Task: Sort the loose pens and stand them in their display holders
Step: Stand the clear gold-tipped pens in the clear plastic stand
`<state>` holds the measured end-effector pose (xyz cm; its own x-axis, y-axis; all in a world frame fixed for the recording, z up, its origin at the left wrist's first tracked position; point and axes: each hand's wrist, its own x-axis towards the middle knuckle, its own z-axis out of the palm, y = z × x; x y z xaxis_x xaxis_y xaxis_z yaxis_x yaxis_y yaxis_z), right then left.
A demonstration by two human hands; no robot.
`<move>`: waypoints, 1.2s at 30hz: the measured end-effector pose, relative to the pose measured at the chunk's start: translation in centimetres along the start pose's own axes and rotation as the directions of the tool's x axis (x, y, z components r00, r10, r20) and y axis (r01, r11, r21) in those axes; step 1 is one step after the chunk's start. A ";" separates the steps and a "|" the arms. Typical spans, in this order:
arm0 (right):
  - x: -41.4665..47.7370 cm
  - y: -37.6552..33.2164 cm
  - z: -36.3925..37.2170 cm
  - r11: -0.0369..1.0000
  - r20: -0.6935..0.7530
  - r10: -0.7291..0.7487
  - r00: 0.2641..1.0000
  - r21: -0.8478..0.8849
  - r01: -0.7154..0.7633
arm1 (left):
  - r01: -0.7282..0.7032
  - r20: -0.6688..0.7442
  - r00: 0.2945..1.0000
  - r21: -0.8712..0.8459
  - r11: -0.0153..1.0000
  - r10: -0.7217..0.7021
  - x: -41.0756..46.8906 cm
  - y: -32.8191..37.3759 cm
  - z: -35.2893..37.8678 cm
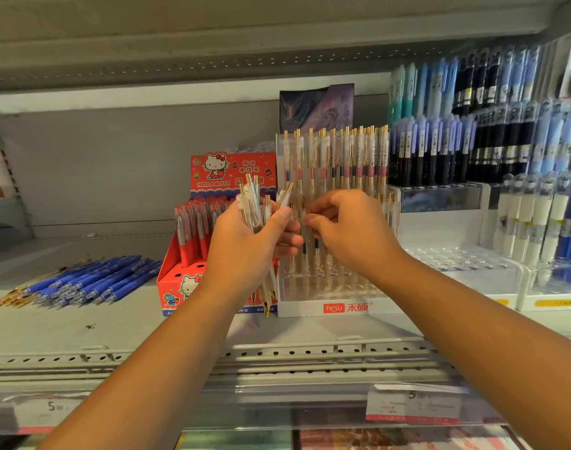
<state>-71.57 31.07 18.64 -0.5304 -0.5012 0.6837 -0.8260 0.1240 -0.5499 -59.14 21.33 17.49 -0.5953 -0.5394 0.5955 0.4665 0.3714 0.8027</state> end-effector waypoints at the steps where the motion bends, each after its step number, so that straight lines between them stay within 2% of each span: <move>1: 0.0 0.0 0.0 1.000 -0.002 -0.013 1.000 -0.020 0.013 | 0.000 0.005 1.000 0.001 1.000 0.000 0.0 0.0 0.0; 6: -0.6 -0.1 -0.3 0.994 -0.030 -0.083 0.996 -0.072 0.081 | -0.003 0.031 1.000 0.000 1.000 0.003 -0.1 0.0 -0.1; 8: -0.8 -0.4 -0.5 0.991 -0.072 -0.132 0.989 -0.040 0.129 | -0.002 0.055 0.998 -0.014 1.000 0.003 -0.1 0.1 -0.2; 11: -1.0 -0.9 -0.9 0.965 -0.037 -0.157 0.987 0.206 0.161 | -0.003 0.094 0.996 -0.038 0.999 0.007 -0.2 0.1 -0.1; 15: -1.1 -1.5 -1.3 0.869 0.087 -0.122 0.989 0.491 0.064 | -0.012 0.138 0.990 -0.048 0.999 0.019 -0.2 0.0 -0.1; 18: -1.1 -1.6 -1.5 0.814 0.159 -0.070 0.985 0.579 -0.036 | -0.005 0.155 0.988 -0.062 0.998 0.014 -0.1 -0.1 0.0; 22: -1.0 -1.5 -1.4 0.761 0.182 -0.027 0.983 0.642 -0.097 | 0.006 0.145 0.989 -0.107 0.994 0.010 -0.2 -0.1 0.0; 28: -0.8 -1.7 -1.5 0.714 0.108 -0.009 0.994 0.696 -0.070 | 0.069 0.044 0.997 -0.128 0.989 -0.064 -0.3 -0.2 -0.1; 31: -0.7 -1.6 -1.6 0.665 0.060 0.036 0.998 0.743 -0.068 | 0.081 0.032 0.996 -0.130 0.988 -0.077 -0.3 -0.1 0.0; 36: -0.5 -1.5 -1.5 0.643 -0.018 0.114 0.993 0.764 -0.060 | 0.079 0.016 0.997 -0.109 0.991 -0.077 -0.1 -0.2 0.0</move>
<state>-70.36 32.42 19.90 -0.6246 -0.4681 0.6251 -0.3535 -0.5443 -0.7608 -59.15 21.28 17.30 -0.6403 -0.5540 0.5321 0.4865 0.2436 0.8390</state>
